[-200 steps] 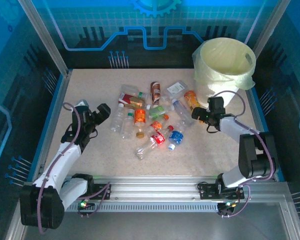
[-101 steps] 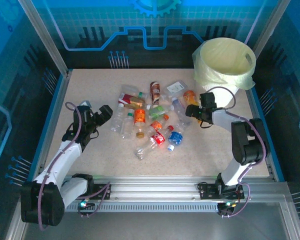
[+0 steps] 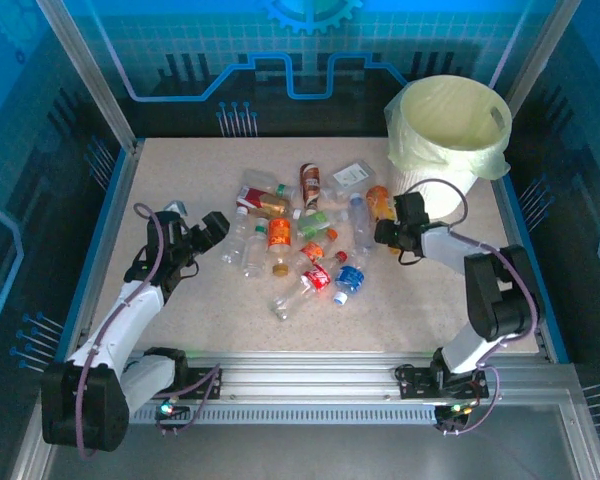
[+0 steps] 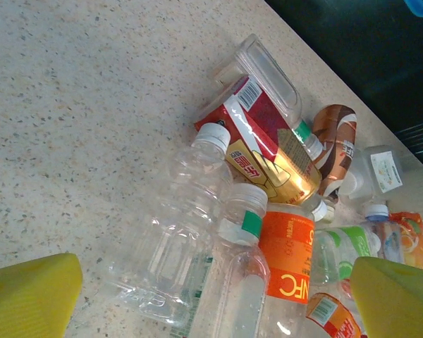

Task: Put the plastic bottles in the bin

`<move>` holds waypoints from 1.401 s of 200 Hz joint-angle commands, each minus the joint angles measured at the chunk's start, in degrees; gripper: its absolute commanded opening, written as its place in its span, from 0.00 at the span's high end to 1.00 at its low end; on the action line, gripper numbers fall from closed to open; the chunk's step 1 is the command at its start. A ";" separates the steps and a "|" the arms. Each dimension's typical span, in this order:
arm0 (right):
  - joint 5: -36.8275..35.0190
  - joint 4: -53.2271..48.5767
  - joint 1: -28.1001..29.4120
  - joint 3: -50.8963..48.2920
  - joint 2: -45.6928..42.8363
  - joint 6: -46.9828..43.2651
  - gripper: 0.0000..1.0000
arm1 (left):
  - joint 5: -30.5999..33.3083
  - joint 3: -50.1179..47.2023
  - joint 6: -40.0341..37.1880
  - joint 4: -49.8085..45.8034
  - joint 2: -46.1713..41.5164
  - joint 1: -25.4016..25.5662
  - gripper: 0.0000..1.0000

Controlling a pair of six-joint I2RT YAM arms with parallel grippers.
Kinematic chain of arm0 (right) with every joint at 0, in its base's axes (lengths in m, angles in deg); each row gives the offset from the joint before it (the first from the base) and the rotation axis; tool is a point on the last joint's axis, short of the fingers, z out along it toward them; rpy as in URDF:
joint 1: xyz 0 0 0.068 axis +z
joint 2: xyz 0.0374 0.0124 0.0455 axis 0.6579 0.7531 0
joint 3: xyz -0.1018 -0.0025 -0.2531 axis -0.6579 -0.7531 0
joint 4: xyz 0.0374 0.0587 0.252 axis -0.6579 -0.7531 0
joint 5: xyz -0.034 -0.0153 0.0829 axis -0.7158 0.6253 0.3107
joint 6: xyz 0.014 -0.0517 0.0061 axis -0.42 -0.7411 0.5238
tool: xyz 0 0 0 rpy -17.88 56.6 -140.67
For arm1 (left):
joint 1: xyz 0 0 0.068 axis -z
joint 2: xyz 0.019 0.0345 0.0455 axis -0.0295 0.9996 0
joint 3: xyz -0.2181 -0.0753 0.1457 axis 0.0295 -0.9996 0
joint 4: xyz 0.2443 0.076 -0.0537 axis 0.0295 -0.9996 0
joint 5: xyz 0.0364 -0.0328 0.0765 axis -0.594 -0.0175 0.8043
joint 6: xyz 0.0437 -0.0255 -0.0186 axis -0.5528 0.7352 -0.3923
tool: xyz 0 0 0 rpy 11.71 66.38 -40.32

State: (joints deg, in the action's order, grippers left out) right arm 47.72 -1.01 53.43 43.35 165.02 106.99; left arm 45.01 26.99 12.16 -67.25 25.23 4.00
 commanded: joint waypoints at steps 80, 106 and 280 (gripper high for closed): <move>8.44 -14.30 2.22 3.08 -27.10 -4.74 0.54 | 12.52 9.42 6.27 -17.22 2.87 11.04 0.01; 13.56 -15.90 2.22 10.35 -27.57 -6.60 0.56 | 12.08 10.56 8.85 -17.39 4.32 11.65 0.01; 14.35 -17.56 -20.49 49.89 -1.14 -10.23 0.55 | 17.94 8.53 7.12 -16.99 -1.31 11.58 0.01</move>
State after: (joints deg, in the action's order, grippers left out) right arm 63.87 -18.89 35.34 89.42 160.27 97.54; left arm 60.96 36.32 20.90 -84.25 25.21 15.36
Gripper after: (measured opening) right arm 0.460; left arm 0.990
